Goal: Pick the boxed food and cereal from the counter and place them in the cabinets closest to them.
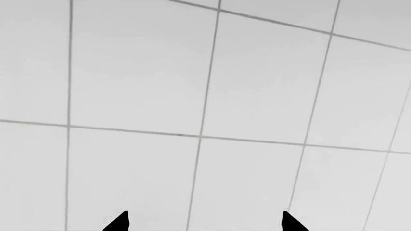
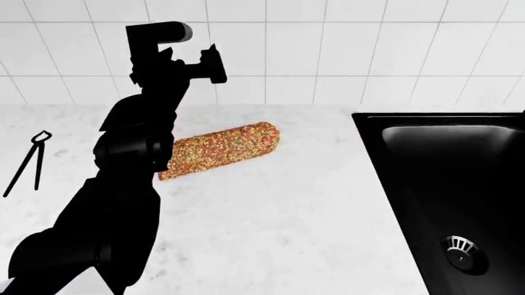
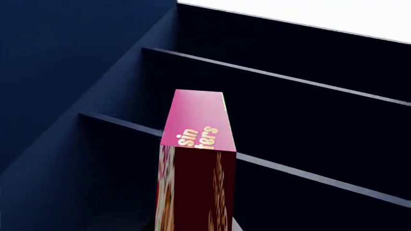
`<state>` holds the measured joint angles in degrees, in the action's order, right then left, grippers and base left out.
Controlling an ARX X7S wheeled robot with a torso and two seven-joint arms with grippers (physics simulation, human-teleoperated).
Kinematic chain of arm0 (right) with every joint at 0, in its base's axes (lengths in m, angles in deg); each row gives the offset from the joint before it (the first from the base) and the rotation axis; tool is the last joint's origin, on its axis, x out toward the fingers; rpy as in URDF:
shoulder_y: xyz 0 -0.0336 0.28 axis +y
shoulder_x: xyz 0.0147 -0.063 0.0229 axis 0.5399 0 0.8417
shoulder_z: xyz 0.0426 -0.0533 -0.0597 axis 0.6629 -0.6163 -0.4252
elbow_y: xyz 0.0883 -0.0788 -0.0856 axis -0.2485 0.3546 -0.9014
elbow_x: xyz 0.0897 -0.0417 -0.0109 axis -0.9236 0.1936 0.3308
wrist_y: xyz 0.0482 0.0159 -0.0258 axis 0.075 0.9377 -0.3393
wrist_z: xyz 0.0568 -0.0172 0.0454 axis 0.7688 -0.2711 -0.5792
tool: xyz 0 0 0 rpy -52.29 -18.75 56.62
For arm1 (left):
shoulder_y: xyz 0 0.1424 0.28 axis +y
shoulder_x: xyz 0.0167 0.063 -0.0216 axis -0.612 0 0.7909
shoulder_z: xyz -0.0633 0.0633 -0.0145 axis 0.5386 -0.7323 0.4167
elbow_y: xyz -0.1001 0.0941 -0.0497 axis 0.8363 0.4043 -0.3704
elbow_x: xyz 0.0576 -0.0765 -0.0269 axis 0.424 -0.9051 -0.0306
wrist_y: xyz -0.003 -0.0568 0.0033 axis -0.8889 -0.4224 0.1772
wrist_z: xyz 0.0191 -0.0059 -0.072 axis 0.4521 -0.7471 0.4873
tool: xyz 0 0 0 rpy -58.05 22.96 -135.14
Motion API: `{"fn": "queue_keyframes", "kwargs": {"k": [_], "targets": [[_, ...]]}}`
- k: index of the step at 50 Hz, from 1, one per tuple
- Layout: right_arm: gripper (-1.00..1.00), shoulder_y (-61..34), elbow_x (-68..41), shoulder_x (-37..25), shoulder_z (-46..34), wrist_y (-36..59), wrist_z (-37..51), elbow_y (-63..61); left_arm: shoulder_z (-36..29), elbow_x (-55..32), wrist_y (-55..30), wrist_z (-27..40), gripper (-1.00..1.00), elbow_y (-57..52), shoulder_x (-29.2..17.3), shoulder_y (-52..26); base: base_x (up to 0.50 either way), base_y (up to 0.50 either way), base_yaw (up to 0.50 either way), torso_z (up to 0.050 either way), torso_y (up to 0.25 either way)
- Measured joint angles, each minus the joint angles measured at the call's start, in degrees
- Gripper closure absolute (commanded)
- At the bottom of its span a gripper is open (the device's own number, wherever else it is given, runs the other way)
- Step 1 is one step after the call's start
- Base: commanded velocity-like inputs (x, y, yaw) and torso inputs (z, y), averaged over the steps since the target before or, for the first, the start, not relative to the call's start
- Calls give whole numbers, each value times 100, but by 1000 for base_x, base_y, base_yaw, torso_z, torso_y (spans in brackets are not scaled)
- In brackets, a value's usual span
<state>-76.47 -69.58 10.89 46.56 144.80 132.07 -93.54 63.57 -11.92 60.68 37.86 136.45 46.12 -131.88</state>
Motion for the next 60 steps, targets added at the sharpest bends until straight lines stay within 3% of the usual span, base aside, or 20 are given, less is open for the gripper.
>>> {"fn": "queue_keyframes", "kwargs": {"k": [7, 15, 25, 34, 60], "targets": [[100, -60, 803, 292, 510, 870, -265, 793, -10, -1, -29, 31, -100, 0, -3, -1, 0, 0, 0, 0, 0], [100, 66, 2105, 222, 574, 1161, -1119, 1349, -18, 0, -46, 53, -100, 0, -5, -2, 0, 0, 0, 0, 0], [100, 406, 4146, -2, -34, 545, -2773, 2007, -42, 3, -52, 74, -100, 0, -5, 1, 0, 0, 0, 0, 0], [100, 751, 5324, -30, -594, -172, -3868, 2620, -63, 1, -51, 87, -100, 0, -4, 1, 0, 0, 0, 0, 0], [100, 1410, 6570, 241, -1097, -1061, -5125, 4084, -84, -3, -61, 107, -100, 0, -3, -3, 0, 0, 0, 0, 0]]}}
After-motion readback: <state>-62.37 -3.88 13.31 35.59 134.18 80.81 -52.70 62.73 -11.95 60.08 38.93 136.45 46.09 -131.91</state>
